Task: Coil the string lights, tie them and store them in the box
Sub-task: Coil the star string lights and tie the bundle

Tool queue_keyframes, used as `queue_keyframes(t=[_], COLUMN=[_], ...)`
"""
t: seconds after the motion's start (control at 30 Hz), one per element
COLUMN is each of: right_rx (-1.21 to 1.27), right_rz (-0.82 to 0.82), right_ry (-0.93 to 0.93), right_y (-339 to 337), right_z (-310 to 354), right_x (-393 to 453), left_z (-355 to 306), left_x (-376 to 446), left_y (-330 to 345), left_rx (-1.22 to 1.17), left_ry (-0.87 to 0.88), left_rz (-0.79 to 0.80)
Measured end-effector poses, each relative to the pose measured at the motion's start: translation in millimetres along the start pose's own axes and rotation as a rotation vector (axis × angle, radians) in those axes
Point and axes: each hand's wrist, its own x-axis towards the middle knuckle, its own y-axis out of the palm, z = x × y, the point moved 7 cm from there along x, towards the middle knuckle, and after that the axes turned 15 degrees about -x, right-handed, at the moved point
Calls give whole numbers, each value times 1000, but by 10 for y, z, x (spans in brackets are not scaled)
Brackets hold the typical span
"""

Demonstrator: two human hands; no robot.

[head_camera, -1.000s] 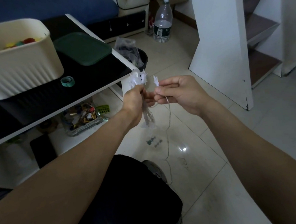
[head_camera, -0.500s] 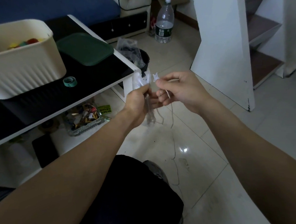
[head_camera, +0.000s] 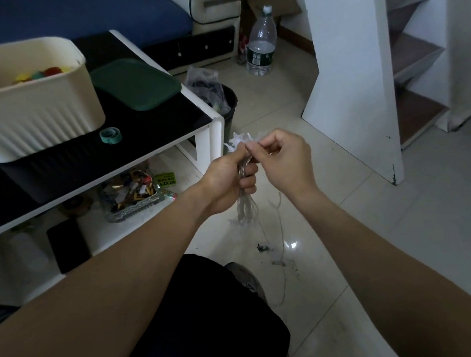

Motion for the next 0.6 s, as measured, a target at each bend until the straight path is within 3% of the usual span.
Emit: queue_keyframes(t=[0.07,0.13,0.23,0.3,0.4,0.5,0.6], right_rx=[-85,-140,89,114,-165,-477,-527], right_rz=[1,139,427,472,336,80,-90], right_ry=[9,2,-11,14,9,-154,-269], right_y=[45,143,300,341,291,147,50], right_z=[17,69,149,59,-241,-423,-555], right_x=[-44,-100,-251,-308,-279,-312,-404], left_z=[3,-15,-61,-117,-172,-145,-86], left_x=[8,11,17,24,27,5,-7], left_y=[31,-16,-204,-319,-384,-330,-220], left_rx=[-15,-17,1,-8,-39,36,82], left_ry=[22,71,126,161,201,213,207], left_rz=[16,-39,-198,-304,-380,-363,-306])
